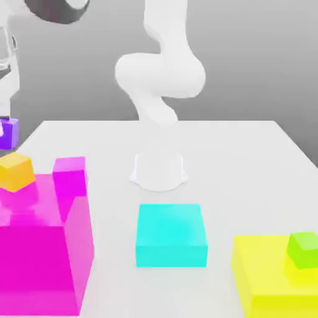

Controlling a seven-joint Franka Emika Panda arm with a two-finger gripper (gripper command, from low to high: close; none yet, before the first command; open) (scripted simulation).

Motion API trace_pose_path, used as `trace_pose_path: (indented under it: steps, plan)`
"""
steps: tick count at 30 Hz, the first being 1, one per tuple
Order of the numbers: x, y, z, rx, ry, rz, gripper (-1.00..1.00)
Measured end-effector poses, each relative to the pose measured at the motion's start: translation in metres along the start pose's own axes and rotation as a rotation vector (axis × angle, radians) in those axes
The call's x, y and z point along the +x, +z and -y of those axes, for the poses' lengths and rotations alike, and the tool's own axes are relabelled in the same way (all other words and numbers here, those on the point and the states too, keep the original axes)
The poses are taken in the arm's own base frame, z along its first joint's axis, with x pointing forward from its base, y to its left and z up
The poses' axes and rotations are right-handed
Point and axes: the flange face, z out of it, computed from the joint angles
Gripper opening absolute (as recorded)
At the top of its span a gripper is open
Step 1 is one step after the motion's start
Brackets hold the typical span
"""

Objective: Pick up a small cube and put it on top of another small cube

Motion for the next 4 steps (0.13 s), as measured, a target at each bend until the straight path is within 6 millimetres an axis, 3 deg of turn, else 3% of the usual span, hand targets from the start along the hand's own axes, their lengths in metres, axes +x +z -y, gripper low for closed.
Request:
trace_pose_path:
  steps: [4]
  plan:
    - [0.0000,0.0000,0.0000,0.000,0.000,0.000,1.00]
